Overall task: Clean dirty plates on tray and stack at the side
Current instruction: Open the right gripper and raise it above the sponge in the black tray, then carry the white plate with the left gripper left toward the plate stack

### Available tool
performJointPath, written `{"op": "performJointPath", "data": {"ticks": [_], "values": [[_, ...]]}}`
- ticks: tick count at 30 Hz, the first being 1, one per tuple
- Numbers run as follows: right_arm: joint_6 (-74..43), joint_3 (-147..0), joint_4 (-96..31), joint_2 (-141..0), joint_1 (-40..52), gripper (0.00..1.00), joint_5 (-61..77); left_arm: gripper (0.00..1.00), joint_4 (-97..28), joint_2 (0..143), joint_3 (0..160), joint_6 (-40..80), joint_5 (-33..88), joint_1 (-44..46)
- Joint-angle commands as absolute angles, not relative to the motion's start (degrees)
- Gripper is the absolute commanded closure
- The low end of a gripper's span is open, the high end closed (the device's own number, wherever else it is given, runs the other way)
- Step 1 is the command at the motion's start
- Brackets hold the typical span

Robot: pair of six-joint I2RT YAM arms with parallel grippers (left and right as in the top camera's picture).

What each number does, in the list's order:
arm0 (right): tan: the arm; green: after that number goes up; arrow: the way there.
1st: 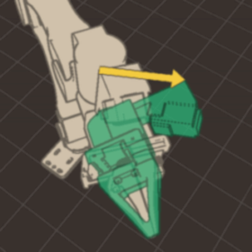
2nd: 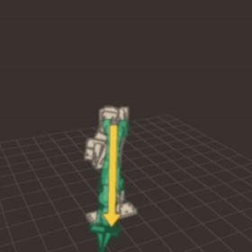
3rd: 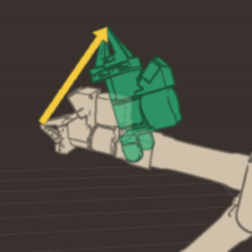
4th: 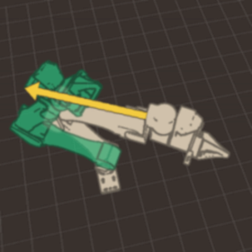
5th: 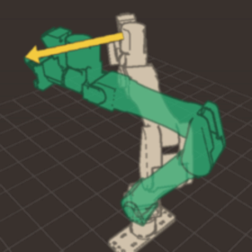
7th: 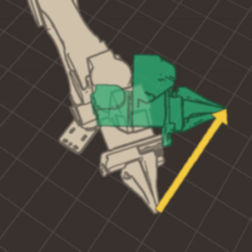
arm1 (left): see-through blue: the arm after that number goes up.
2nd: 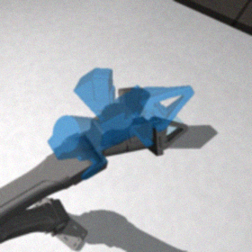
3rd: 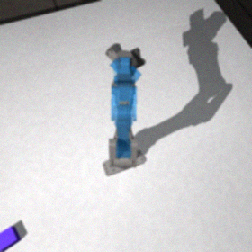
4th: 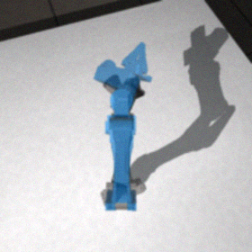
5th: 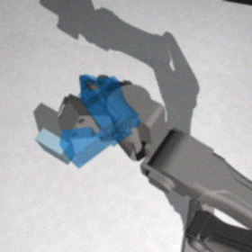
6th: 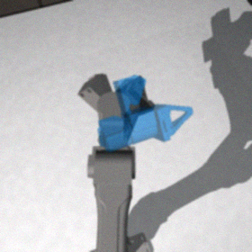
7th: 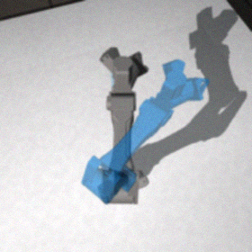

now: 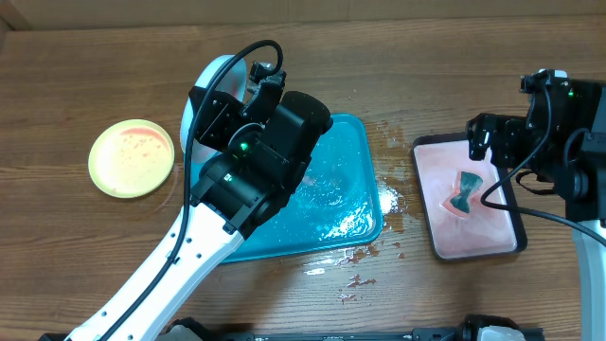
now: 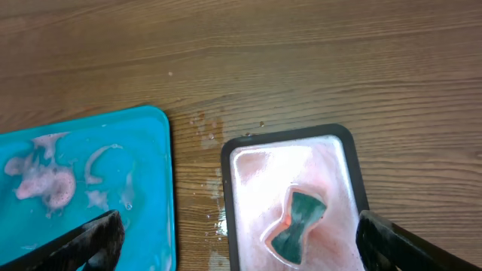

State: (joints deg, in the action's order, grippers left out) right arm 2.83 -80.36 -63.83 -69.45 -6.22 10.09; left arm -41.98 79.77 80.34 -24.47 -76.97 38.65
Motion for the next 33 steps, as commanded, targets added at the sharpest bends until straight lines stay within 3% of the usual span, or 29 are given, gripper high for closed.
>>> {"op": "performJointPath", "data": {"ticks": [1, 13, 16, 19, 22, 23, 24, 29, 30, 33], "values": [[3.0, -81.5, -63.6, -69.2, -6.1, 0.00, 10.0, 0.96, -41.7, 79.1, 81.6, -25.3, -78.6, 39.0], [3.0, -81.5, -63.6, -69.2, -6.1, 0.00, 10.0, 0.96, -41.7, 79.1, 81.6, -25.1, -78.6, 39.0], [3.0, -81.5, -63.6, -69.2, -6.1, 0.00, 10.0, 0.96, -41.8, 79.1, 81.6, -19.0, -78.1, 39.0], [3.0, -81.5, -63.6, -69.3, -6.1, 0.00, 10.0, 0.96, -48.8, 79.1, 81.6, -4.1, -63.8, 39.7], [3.0, -81.5, -63.6, -69.3, -6.1, 0.00, 10.0, 0.96, -53.1, 79.1, 81.6, -1.9, -38.2, 39.8], [3.0, -81.5, -63.6, -69.3, -6.1, 0.00, 10.0, 0.96, -53.2, 79.2, 81.5, -1.4, -37.0, 39.7], [3.0, -81.5, -63.6, -69.3, -6.1, 0.00, 10.0, 0.96, -53.2, 79.3, 81.5, -0.4, -40.8, 39.7], [3.0, -81.5, -63.6, -69.5, -6.1, 0.00, 10.0, 0.96, -52.2, 80.6, 81.5, 1.8, -89.5, 38.9], [3.0, -81.5, -63.6, -69.5, -6.1, 0.00, 10.0, 0.96, -52.2, 80.7, 81.5, -1.6, -88.8, 38.4], [3.0, -81.5, -63.6, -69.6, -6.1, 0.00, 10.0, 0.96, -56.2, 80.6, 81.5, -10.0, -62.4, 38.9]]}}
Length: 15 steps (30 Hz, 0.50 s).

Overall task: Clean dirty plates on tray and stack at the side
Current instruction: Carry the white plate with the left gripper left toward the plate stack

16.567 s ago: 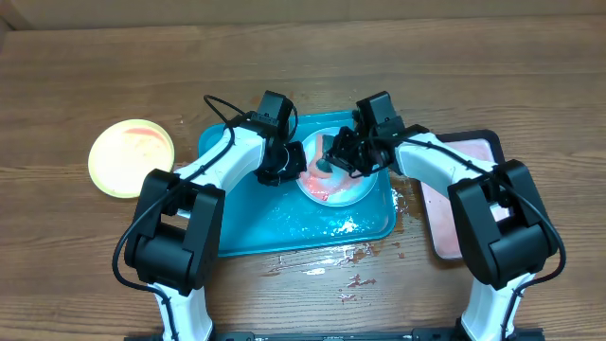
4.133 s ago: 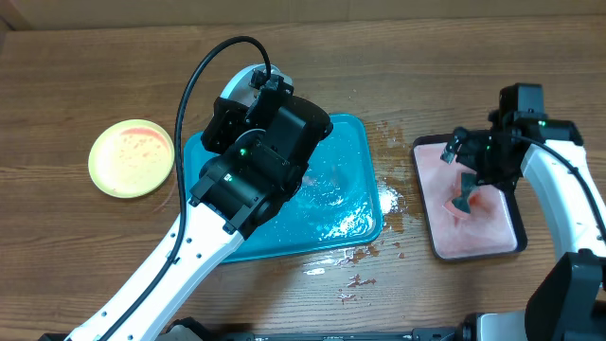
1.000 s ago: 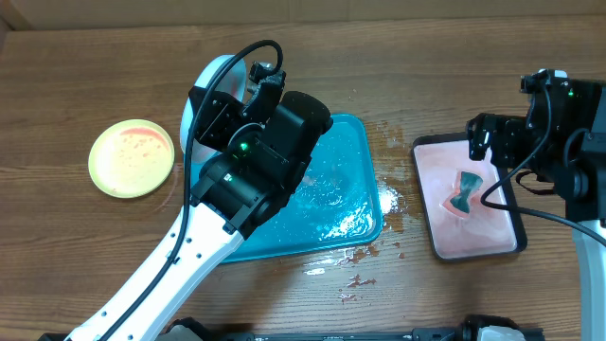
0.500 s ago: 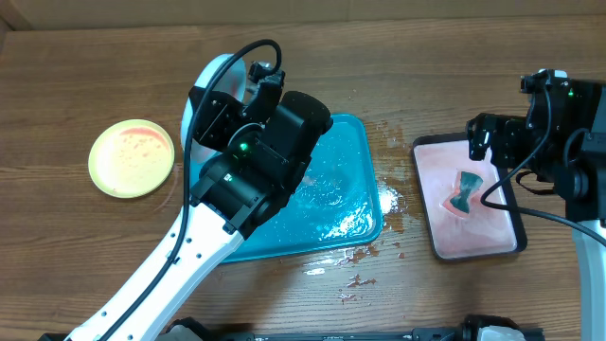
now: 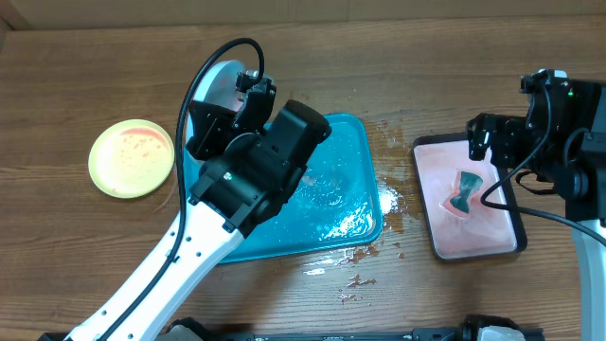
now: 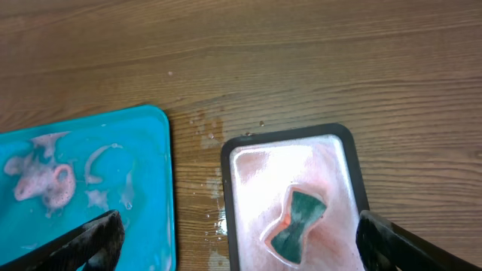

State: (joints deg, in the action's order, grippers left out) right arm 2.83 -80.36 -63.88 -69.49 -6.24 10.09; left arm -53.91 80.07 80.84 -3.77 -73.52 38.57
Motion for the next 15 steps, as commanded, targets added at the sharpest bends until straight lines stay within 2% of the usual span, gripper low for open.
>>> {"op": "performJointPath", "data": {"ticks": [1, 2, 3, 7, 8, 9, 13, 15], "values": [[3.0, -81.5, -63.6, -69.6, -6.1, 0.00, 10.0, 0.96, -56.9, 80.6, 81.5, -10.1, -55.7, 39.1], [3.0, -81.5, -63.6, -69.6, -6.1, 0.00, 10.0, 0.96, -57.0, 80.6, 81.5, -9.2, -52.4, 39.3], [3.0, -81.5, -63.6, -69.6, -6.1, 0.00, 10.0, 0.96, -57.2, 80.7, 81.5, -6.3, -54.2, 39.3], [3.0, -81.5, -63.6, -69.6, -6.1, 0.00, 10.0, 0.96, -56.5, 82.1, 81.5, 1.9, -84.9, 38.7], [3.0, -81.5, -63.6, -69.6, -6.1, 0.00, 10.0, 0.96, -56.2, 82.4, 81.5, 1.3, -87.4, 38.6], [3.0, -81.5, -63.6, -69.6, -6.1, 0.00, 10.0, 0.96, -56.2, 82.6, 81.5, 0.2, -86.1, 38.6], [3.0, -81.5, -63.6, -69.6, -6.1, 0.00, 10.0, 0.96, -57.4, 82.3, 81.5, -4.6, -63.2, 39.8], [3.0, -81.5, -63.6, -69.6, -6.1, 0.00, 10.0, 0.96, -57.8, 82.4, 81.5, -1.0, -63.1, 39.9]]}}
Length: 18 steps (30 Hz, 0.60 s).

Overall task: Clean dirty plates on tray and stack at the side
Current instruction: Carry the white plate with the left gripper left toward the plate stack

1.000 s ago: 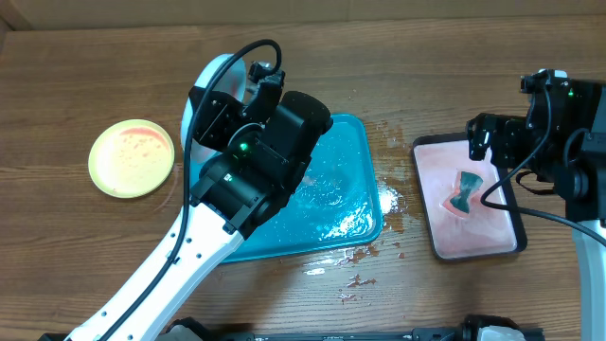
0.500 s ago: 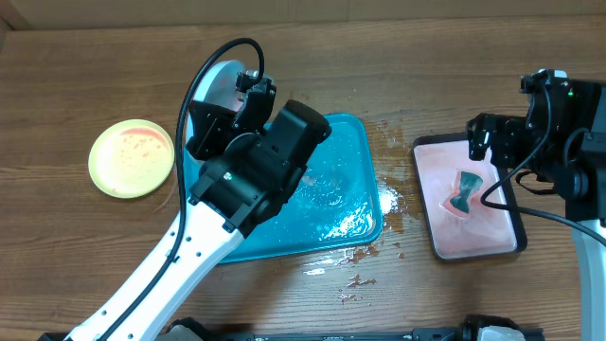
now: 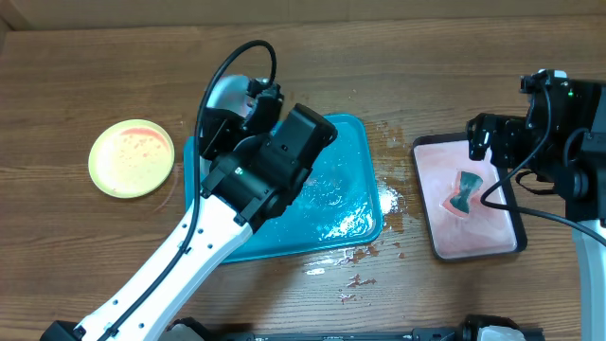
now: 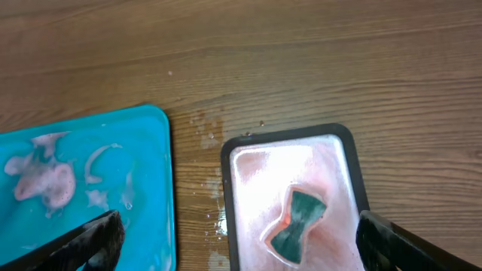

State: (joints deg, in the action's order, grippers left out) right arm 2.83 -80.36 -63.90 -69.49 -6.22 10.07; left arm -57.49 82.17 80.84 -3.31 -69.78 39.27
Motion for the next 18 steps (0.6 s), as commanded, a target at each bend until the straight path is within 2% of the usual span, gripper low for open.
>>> {"op": "performJointPath", "data": {"ticks": [1, 4, 8, 11, 18], "values": [[3.0, -81.5, -63.6, -69.6, -6.1, 0.00, 10.0, 0.96, -58.3, 82.4, 81.5, 0.8, -63.9, 39.8], [3.0, -81.5, -63.6, -69.6, -6.1, 0.00, 10.0, 0.96, -60.7, 82.4, 81.5, 7.3, -62.4, 37.9], [3.0, -81.5, -63.6, -69.6, -6.1, 0.00, 10.0, 0.95, -64.2, 82.4, 81.5, 13.8, -44.5, 30.9], [3.0, -81.5, -63.6, -69.6, -6.1, 0.00, 10.0, 0.96, -66.2, 82.4, 81.5, 19.3, -34.3, 22.8], [3.0, -81.5, -63.6, -69.6, -6.1, 0.00, 10.0, 0.95, -66.0, 82.0, 81.5, 23.9, -19.5, 3.0]]}}
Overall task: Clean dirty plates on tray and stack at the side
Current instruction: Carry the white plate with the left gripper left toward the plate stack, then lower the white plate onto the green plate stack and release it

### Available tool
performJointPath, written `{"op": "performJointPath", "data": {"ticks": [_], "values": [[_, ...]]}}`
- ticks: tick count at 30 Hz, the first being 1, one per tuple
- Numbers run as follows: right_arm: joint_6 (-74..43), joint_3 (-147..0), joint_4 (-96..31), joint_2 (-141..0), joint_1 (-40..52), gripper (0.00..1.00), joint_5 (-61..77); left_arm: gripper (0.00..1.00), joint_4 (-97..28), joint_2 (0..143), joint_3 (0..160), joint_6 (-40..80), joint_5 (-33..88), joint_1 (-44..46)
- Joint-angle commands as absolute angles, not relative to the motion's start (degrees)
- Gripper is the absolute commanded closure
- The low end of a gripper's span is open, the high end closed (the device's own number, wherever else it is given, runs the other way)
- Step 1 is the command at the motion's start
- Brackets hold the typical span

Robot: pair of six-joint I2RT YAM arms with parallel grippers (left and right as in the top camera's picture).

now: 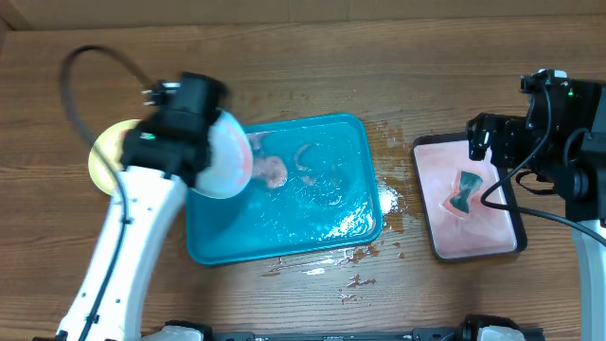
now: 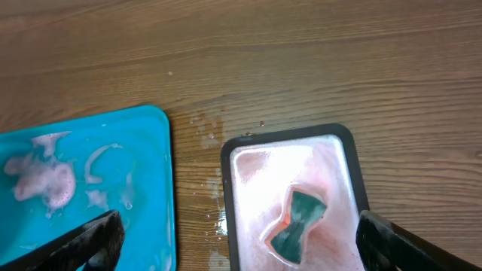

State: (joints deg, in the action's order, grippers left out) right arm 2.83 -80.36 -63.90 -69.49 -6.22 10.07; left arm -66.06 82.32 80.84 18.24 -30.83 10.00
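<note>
My left gripper (image 1: 210, 150) is shut on a pale plate (image 1: 227, 163), which hangs tilted over the left end of the teal tray (image 1: 312, 232); the fingers themselves are hidden by the wrist. Pink foam (image 1: 273, 170) lies on the wet tray, also seen in the right wrist view as teal tray (image 2: 90, 203). A yellow plate (image 1: 98, 159) with reddish smears sits on the table further left, half covered by the arm. My right gripper (image 1: 488, 137) (image 2: 241, 245) hangs open above the green sponge (image 2: 298, 223) (image 1: 466, 192).
The sponge lies in a black-rimmed tray (image 1: 423, 223) (image 2: 226, 211) of pinkish soapy water at the right. Water drops and foam specks (image 1: 358, 280) spot the wood between the trays and in front of the teal one. A cardboard wall runs along the far edge.
My left arm has swung from over the teal tray's middle to its left end, with the pale plate now up and tilted in the gripper. The tray's foamy surface is uncovered. The right arm has not moved.
My left arm lay across the teal tray, its gripper at the pale plate in the tray's far left corner, through all three earlier moments with small shifts. Now the plate is lifted at the tray's left end. The right gripper stayed open over the sponge.
</note>
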Motion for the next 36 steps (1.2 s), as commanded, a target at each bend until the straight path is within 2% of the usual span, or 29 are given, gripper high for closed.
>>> {"op": "performJointPath", "data": {"ticks": [1, 7, 13, 23, 33, 34, 35, 36], "values": [[3.0, -81.5, -63.6, -69.6, -6.1, 0.00, 10.0, 0.96, -66.0, 81.9, 81.5, 24.8, -17.6, -0.1], [3.0, -81.5, -63.6, -69.6, -6.1, 0.00, 10.0, 0.96, -63.6, 83.1, 81.5, 24.9, -5.0, -19.5], [3.0, -81.5, -63.6, -69.6, -6.1, 0.00, 10.0, 0.96, -61.4, 88.9, 81.5, 26.2, 1.6, -33.0], [3.0, -81.5, -63.6, -69.6, -6.1, 0.00, 10.0, 0.96, -59.2, 104.9, 81.5, 30.0, 1.6, -35.2], [3.0, -81.5, -63.6, -69.6, -6.1, 0.00, 10.0, 0.95, -51.4, 108.5, 81.5, 30.9, 1.1, -35.2], [3.0, -81.5, -63.6, -69.6, -6.1, 0.00, 10.0, 0.94, -50.8, 108.5, 81.5, 30.9, 1.1, -35.2], [3.0, -81.5, -63.6, -69.6, -6.1, 0.00, 10.0, 0.86, -50.3, 108.5, 81.5, 30.9, 1.4, -35.2], [3.0, -81.5, -63.6, -69.6, -6.1, 0.00, 10.0, 0.72, -49.8, 108.5, 81.5, 30.8, 1.6, -35.1]]}}
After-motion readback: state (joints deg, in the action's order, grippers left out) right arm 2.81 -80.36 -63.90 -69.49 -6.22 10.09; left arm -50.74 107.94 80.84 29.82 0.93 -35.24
